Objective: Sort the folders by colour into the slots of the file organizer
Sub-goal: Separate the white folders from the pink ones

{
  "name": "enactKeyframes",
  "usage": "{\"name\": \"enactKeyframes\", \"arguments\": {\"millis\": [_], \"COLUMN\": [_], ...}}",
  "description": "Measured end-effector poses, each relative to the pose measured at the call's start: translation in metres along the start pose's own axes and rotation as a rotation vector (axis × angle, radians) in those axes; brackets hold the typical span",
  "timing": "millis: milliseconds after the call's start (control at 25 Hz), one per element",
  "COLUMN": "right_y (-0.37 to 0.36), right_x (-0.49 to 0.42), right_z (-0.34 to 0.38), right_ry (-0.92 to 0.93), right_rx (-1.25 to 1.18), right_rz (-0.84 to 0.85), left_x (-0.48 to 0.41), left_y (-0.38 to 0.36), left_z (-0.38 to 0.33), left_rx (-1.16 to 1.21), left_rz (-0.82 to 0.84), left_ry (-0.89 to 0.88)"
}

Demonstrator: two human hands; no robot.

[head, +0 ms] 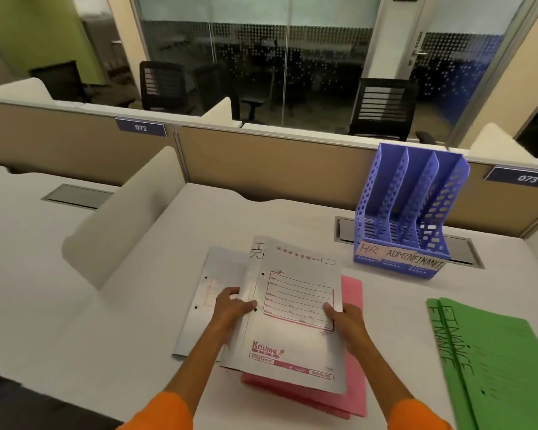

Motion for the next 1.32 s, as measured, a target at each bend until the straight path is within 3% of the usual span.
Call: {"name": "enactKeyframes", "arguments": {"millis": [320,600,760,960,1320], "right_y": [-0.103,-0.122,-0.110,-0.091,-0.077], "right_x": [-0.012,-0.016,-0.018,-0.025,-0.033], "right_z": [0.032,0.039,0.040,0.039,0.031], "right_ry": [0.037,0.028,0.057,0.062,0.026], "right_rx": [0.038,0.059,0.096,0.112,0.116], "right_rz": [0.078,-0.025,-0.083,-0.121,-0.126], "left_x": [-0.032,-0.053,-0.067,-0.073,-0.083], "left_y": [0.099,0.111,0.111,0.119,0.135], "left_z": [-0.006,0.004,0.005,0.010,0.017], "left_rx": [0.039,0.022,-0.170,-0.608,-0.727], "left_rz": [-0.112,-0.033,-0.180,-0.301,-0.363], "left_ry": [0.023,-0.030,-0.078,-0.181,-0.162]}}
Point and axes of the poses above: each hand's wrist, its own x-axis away from the middle knuckle, its own y-axis out of the back of the hand, z = x × y, the point moved 3 cm from there along -x, towards the middle knuckle, and after that the axes turned 14 degrees about x, right-handed, at the moved point
